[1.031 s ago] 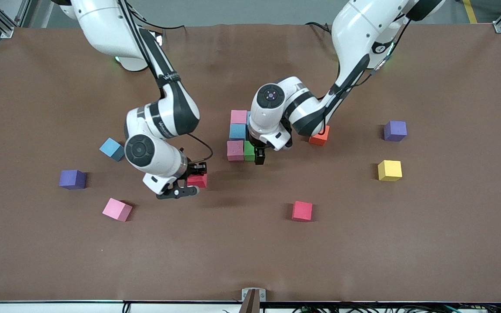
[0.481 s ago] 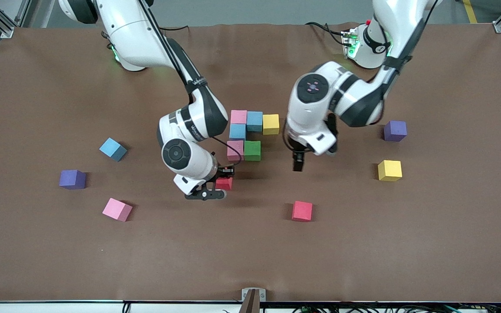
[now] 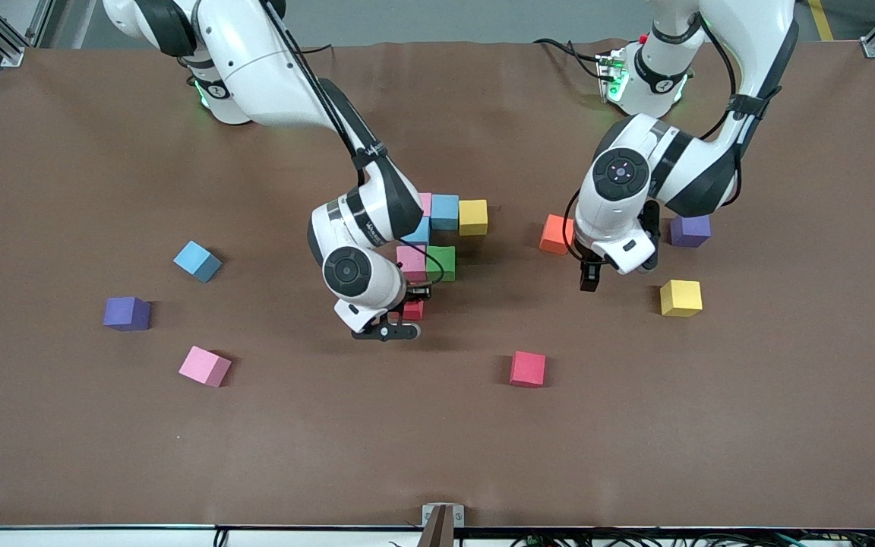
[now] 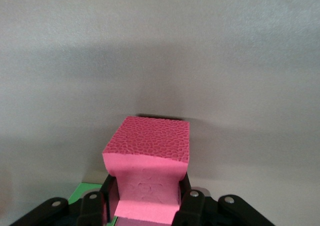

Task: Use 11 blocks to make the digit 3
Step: 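Lift the red cube with the right gripper while the left gripper grasps orange, then place red below pink with the right gripper while the left gripper places orange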

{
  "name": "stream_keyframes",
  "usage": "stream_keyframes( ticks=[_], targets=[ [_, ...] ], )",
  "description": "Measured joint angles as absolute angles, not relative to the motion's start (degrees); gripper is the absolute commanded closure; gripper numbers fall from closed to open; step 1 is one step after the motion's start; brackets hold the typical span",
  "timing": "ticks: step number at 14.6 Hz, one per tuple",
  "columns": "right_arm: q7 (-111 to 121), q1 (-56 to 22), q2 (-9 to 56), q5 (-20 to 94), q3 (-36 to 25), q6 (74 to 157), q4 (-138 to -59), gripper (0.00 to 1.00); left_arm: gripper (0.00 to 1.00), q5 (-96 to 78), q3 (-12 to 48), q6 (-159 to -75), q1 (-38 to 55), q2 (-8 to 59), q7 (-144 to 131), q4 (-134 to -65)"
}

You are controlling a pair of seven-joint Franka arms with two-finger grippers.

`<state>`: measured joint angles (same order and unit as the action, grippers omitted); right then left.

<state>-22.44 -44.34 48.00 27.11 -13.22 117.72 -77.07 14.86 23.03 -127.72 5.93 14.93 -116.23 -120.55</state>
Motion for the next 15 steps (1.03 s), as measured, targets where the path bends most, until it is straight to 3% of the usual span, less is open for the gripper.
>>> stream_keyframes(
  ticks=[5,15],
  targets=[
    [-22.4,-44.6,48.0,27.8,-13.1,117.1,-76.9,0.63,0.01,14.9,25.2,-134.5,6.0,14.8,-111.0,-128.7],
    [-22.4,-44.8,48.2,27.8,-13.1,115.2,-76.9,0.63,0.02,12.2,25.6,-143.8,6.0,16.5,-111.0,-135.1]
  ],
)
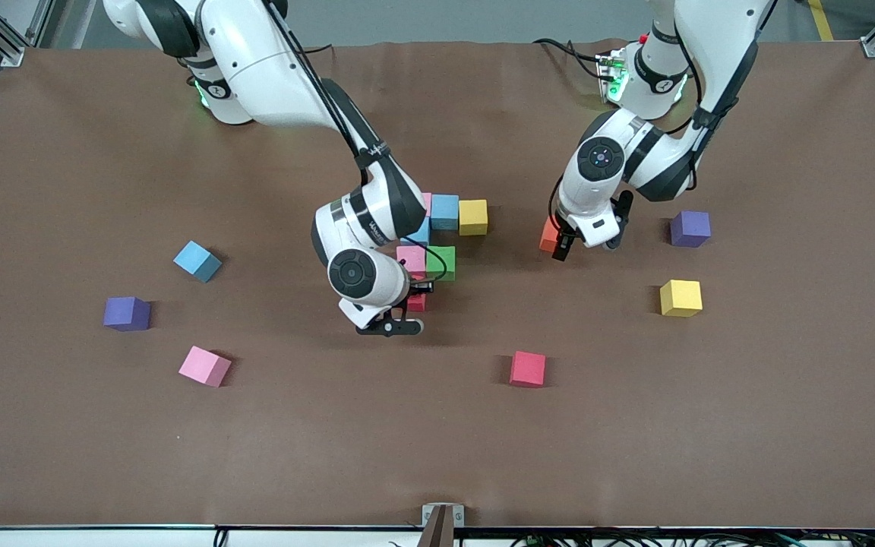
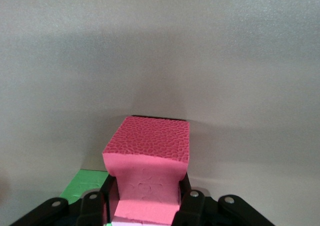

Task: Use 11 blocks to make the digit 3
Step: 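Place red below pink with the right gripper while the left gripper places orange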

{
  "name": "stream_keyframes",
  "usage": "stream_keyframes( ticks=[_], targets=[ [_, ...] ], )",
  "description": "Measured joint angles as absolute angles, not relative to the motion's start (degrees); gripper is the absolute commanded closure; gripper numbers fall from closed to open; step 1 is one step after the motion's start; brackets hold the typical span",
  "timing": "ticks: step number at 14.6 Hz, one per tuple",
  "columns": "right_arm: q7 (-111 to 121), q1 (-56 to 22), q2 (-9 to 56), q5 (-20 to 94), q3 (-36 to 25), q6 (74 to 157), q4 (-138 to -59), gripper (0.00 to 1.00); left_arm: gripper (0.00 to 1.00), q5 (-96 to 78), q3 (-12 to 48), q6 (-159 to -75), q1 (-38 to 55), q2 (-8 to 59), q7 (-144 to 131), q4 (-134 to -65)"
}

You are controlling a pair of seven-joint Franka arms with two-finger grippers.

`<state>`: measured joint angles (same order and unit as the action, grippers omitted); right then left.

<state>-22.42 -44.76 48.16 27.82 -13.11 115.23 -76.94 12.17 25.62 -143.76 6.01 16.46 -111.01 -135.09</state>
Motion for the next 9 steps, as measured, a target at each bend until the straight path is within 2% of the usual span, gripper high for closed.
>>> stream_keyframes(
  ticks=[1,5,7,9],
  targets=[
    [-22.4,-44.8,48.2,27.8,-13.1,115.2,-76.9,0.63,0.08,12.2,25.7,-144.2,6.0,17.2,-111.4,-135.2],
    [-22.4,-44.8,48.2,27.7,-13.1,115.2,-76.9,0.63,0.68,12.2,25.7,-146.6,6.0,19.4,-113.0,-135.3],
    [-22.3,-44.8,48.2,27.5,-13.1,115.1,-77.0,0.63,0.79,12.2,25.7,-147.0,6.0,19.5,-114.7,-134.8],
    [-22.1,-44.8,48.3,27.3,-13.1,115.0,-77.1,0.63,0.81,12.2,25.8,-147.3,6.1,19.5,-117.7,-133.8]
  ],
)
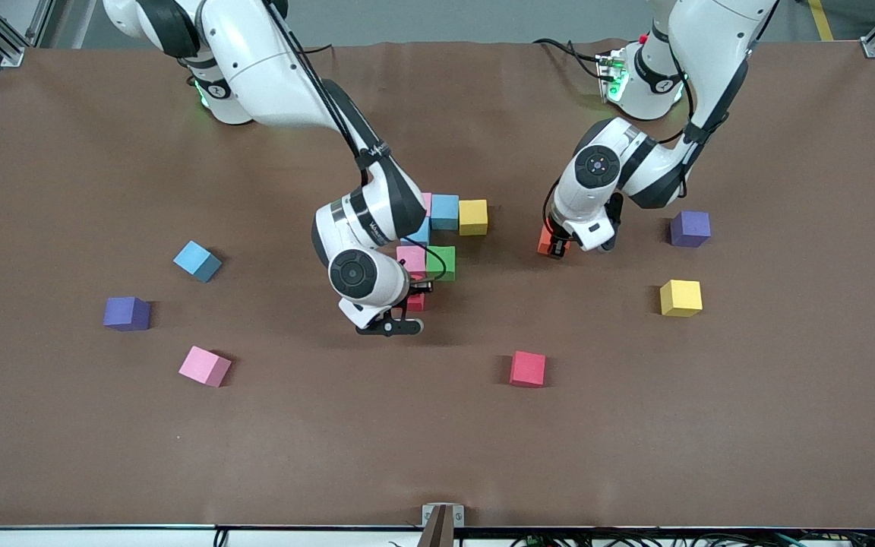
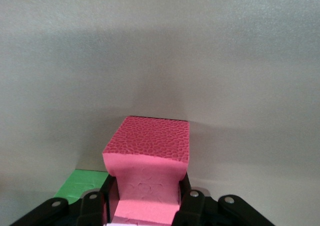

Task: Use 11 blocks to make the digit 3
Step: 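Place red below pink with the right gripper while the left gripper places orange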

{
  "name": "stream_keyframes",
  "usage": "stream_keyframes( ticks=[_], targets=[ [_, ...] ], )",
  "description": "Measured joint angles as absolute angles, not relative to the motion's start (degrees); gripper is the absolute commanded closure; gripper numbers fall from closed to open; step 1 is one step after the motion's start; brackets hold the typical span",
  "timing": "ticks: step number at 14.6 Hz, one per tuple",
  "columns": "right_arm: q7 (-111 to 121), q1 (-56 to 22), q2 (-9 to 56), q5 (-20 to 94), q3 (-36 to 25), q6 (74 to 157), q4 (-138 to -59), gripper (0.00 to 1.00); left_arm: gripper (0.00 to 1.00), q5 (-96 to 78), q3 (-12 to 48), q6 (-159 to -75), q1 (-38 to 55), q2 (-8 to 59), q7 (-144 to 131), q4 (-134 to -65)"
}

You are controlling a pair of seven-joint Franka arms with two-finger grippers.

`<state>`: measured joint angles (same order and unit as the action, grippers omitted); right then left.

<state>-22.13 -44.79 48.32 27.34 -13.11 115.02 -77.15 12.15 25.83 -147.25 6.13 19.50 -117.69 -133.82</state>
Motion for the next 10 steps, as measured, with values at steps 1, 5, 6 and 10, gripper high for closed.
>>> stream_keyframes(
  ticks=[1,5,6,10],
  targets=[
    [-21.8,-44.8,48.4,27.3,-13.1,115.0,-77.2,0.63,0.81,12.2,25.9,-147.3,6.2,19.5,-119.3,-132.9],
    [-21.6,-44.8,48.4,27.3,-13.1,115.0,-77.2,0.63,0.81,12.1,26.3,-147.3,7.4,21.1,-127.2,-126.5],
    [-21.5,-44.8,48.4,27.3,-13.1,115.0,-77.2,0.63,0.81,12.1,26.4,-146.9,7.9,22.1,-128.9,-124.3],
    [-21.5,-44.9,48.4,27.3,-13.1,114.9,-77.2,0.0,0.8,12.1,26.6,-142.9,11.7,27.0,-133.3,-116.4]
  ],
)
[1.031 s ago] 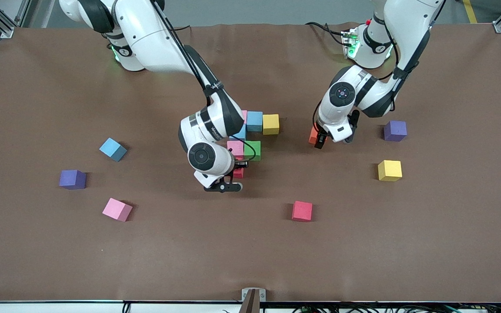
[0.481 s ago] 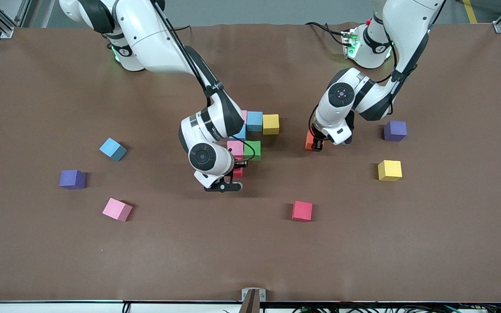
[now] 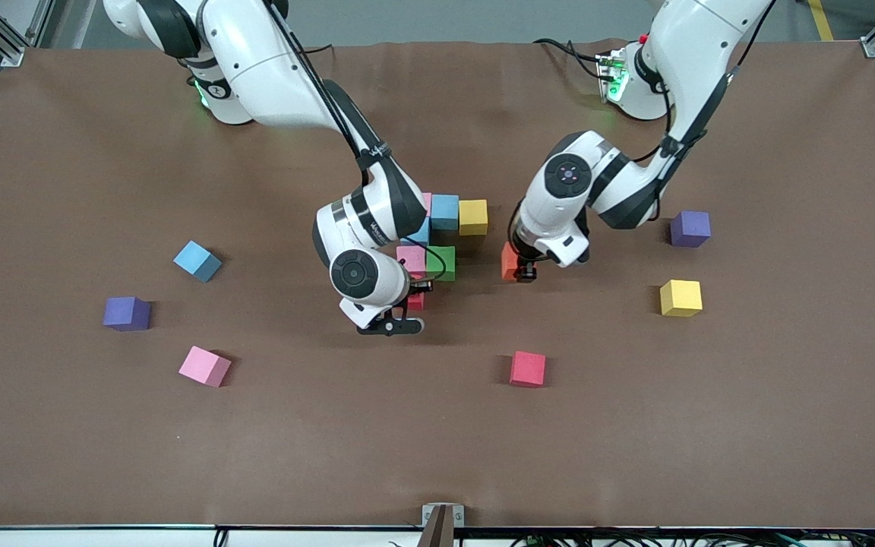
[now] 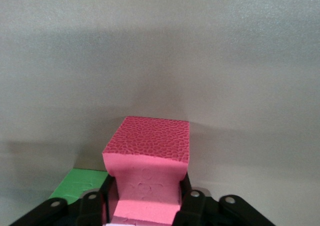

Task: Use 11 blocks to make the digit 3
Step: 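Place red below pink with the right gripper while the left gripper places orange, then grasp the pink cube with the right gripper while the left gripper releases orange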

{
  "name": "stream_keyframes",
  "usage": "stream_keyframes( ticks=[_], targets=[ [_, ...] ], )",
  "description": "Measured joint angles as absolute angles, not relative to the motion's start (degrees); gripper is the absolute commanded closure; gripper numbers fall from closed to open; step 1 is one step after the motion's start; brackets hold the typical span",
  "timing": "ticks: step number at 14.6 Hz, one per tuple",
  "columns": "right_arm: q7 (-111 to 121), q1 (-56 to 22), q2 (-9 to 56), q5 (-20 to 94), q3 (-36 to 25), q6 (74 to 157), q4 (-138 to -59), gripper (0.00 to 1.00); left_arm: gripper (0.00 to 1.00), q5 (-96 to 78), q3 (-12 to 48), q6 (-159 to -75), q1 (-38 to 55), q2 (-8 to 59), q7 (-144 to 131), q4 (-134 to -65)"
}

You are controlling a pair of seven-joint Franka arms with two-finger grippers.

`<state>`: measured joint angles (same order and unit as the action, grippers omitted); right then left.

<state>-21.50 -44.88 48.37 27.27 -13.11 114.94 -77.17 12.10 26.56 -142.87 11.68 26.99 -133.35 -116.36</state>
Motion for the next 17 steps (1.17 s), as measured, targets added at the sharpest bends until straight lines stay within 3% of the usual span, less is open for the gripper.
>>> stream_keyframes(
  ticks=[6,12,17],
  targets=[
    [-21.5,-44.9,48.4,27.3,-13.1,113.9,-77.1,0.0,0.8,12.1,26.6,-141.6,16.0,32.0,-137.7,-109.7],
    [-23.7,-44.8,45.2,27.3,-14.1,110.7,-75.8,0.0,0.8,12.1,26.5,-141.4,17.4,34.7,-139.5,-108.0],
    [-24.0,-41.1,40.6,26.1,-23.7,106.6,-75.8,0.0,0.81,12.8,25.6,-141.2,18.8,34.9,-139.9,-107.1]
  ],
)
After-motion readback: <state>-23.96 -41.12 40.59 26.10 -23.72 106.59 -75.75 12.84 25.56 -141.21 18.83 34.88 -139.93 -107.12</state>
